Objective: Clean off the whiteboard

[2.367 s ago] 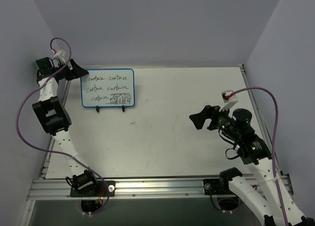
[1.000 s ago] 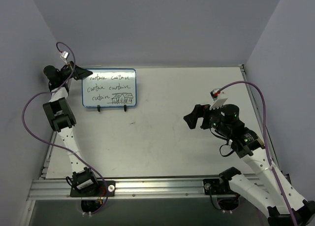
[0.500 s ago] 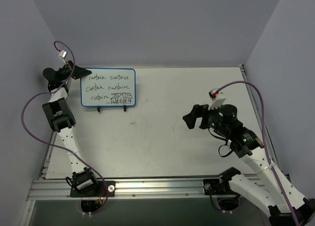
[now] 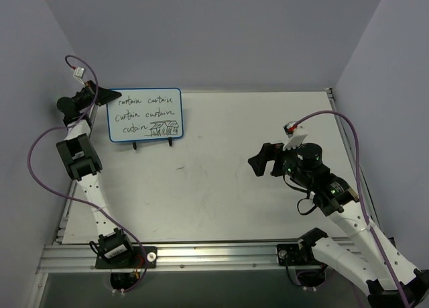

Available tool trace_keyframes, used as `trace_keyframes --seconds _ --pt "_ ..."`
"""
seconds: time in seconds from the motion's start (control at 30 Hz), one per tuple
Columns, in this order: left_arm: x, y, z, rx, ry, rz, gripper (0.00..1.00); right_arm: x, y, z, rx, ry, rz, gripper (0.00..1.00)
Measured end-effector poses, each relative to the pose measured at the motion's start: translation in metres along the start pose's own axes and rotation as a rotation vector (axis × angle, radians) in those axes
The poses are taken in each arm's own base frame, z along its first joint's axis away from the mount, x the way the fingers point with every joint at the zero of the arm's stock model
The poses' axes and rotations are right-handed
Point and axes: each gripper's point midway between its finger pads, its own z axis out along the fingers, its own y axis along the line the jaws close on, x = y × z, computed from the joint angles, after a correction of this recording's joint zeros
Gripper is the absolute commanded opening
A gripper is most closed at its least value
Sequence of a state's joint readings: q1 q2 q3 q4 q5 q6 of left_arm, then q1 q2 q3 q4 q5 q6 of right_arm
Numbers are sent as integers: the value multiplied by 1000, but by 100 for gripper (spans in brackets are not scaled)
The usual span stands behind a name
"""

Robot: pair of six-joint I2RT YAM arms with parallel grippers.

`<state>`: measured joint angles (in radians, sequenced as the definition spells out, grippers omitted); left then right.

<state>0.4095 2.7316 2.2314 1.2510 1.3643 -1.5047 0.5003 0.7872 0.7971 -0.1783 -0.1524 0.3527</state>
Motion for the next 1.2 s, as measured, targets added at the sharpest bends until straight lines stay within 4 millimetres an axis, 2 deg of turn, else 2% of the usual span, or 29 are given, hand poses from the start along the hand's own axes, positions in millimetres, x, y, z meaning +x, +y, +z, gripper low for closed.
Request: trace_keyframes --seconds 0.33,0.73,0.97,1.2 --pt "2 3 0 -4 -25 -50 2 -5 1 -2 7 -17 -1 100" --pt "5 3 3 -15 -49 -32 2 -4 2 -2 3 -16 -5 100" --pt "0 -11 5 -22 -56 34 2 -3 3 -2 1 -12 -10 100" --pt "-19 -32 8 -13 -76 184 2 -7 5 -2 -4 -19 -13 100"
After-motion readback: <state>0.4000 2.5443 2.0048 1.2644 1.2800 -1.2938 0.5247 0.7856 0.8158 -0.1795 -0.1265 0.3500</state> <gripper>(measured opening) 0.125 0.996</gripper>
